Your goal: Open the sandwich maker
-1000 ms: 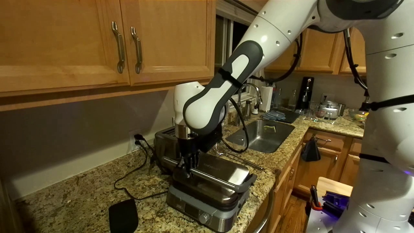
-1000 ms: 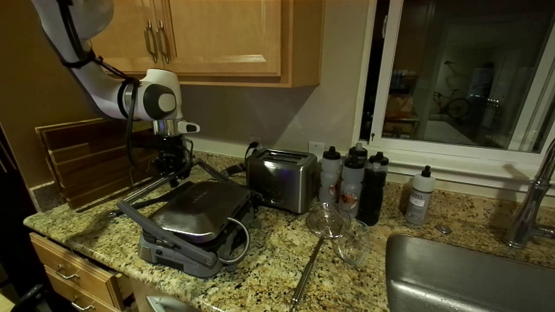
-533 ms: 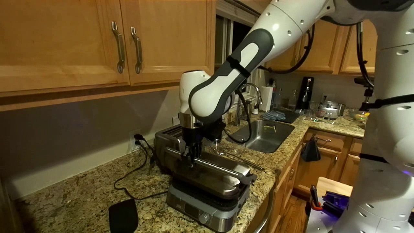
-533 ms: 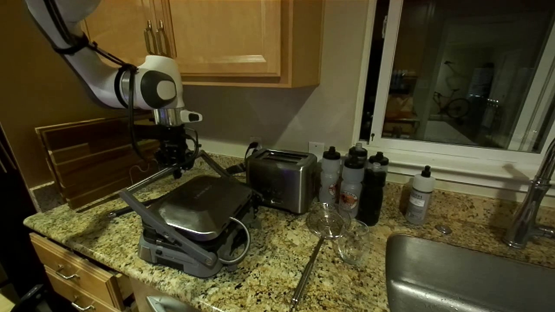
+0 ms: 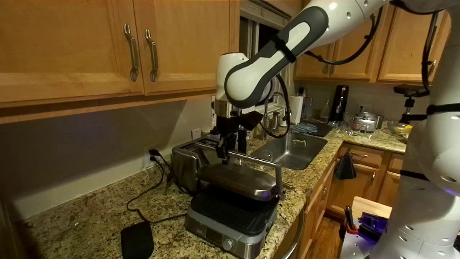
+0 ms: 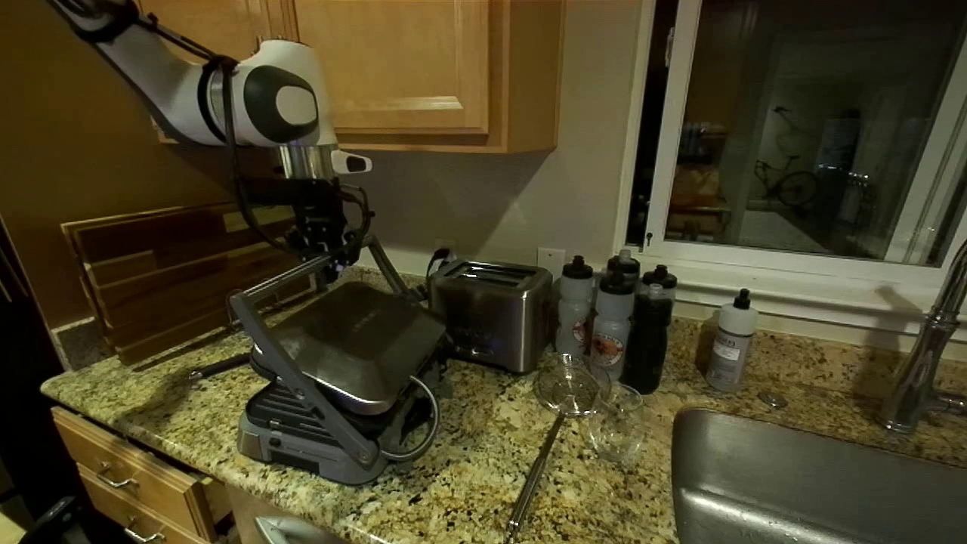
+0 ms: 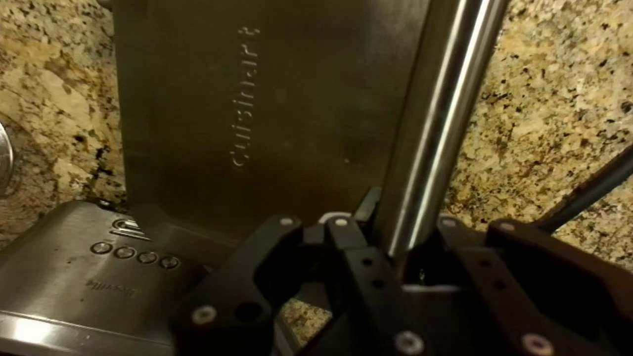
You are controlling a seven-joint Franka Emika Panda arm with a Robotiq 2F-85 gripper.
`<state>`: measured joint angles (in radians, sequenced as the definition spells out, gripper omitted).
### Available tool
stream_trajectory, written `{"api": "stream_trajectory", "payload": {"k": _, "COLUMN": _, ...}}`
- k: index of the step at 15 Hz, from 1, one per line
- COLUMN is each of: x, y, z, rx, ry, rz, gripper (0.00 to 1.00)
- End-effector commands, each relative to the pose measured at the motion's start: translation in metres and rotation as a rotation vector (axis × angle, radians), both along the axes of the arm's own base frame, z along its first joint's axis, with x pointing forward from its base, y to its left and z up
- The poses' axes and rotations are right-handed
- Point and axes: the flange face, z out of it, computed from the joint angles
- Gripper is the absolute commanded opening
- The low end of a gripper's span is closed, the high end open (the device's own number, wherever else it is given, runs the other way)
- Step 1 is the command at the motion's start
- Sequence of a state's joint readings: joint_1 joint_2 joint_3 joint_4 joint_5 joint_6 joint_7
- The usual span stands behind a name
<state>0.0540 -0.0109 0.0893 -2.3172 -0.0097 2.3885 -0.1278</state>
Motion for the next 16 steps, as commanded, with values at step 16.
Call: {"api": "stream_trajectory", "payload": {"k": 16, "x": -0.005, "y": -0.011, "z": 0.009, "rx": -0.015, "ry": -0.011, "rz": 0.009, "gripper": 0.05}}
